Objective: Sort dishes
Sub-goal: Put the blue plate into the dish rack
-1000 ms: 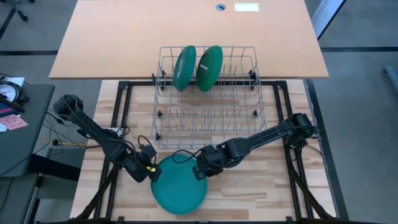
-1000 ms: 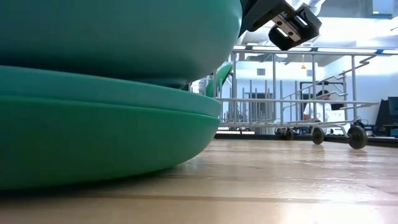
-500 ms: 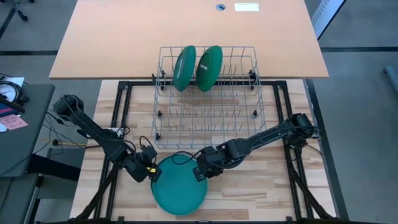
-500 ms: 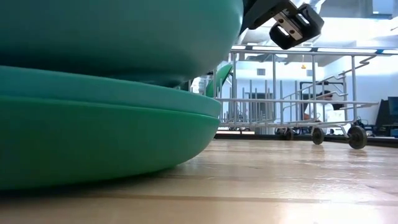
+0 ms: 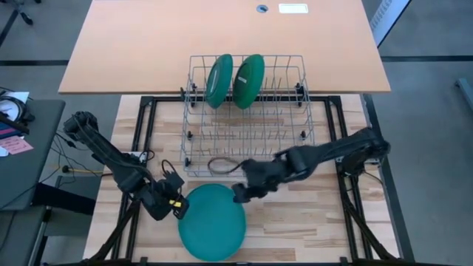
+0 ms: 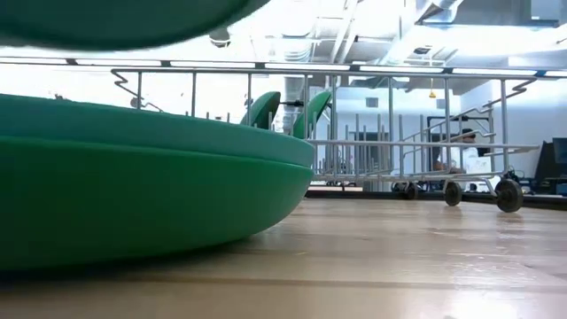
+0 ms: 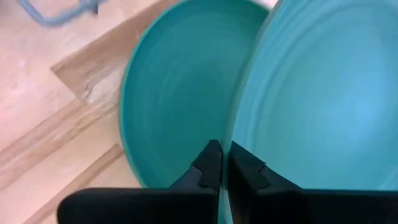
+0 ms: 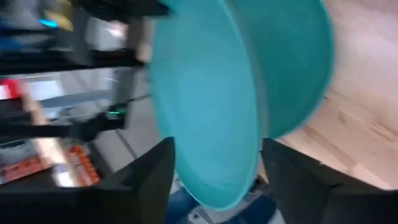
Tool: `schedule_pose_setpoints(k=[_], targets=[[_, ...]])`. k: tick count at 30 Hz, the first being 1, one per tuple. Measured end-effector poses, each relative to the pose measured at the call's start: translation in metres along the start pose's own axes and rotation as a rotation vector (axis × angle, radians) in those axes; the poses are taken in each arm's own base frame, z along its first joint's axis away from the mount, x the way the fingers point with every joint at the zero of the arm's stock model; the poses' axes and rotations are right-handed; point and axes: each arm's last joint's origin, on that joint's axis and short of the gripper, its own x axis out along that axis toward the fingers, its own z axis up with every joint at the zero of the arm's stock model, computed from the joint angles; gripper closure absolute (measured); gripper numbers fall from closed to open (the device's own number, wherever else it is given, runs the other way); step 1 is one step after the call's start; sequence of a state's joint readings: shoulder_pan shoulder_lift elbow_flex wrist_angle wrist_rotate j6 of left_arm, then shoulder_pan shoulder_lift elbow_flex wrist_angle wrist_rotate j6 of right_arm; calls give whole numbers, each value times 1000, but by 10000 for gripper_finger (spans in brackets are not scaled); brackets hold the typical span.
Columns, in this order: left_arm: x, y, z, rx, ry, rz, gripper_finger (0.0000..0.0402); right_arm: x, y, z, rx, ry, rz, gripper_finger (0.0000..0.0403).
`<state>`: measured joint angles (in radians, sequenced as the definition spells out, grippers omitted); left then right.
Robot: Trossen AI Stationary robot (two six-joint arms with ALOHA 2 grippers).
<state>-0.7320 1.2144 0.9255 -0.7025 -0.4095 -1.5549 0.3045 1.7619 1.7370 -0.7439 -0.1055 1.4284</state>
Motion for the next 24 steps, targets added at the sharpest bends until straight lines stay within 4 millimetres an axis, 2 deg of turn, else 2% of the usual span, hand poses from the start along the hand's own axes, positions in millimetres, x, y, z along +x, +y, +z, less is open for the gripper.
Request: schedule_pose_setpoints(k=[3,6,12,15,18,24], targets=[[-14,-10,8,17,-51,3,401,-37,9,2,-51,-46,85,126],[-36,-24,20,53,-113,-17,401,-77,12,4,-93,-141,154,121],[-89,-48,57,48,-285,-32,401,-177,4,6,-250,-515,259,121],[-119,-57,84,26,-438,-43,401,-218,-6,3,-367,-694,244,121],[-147,-65,116,59,-589,-51,401,-240,-19,-1,-482,-780,158,121],[-198,-71,188,58,-829,-147,401,-256,-59,-5,-538,-685,-118,121]])
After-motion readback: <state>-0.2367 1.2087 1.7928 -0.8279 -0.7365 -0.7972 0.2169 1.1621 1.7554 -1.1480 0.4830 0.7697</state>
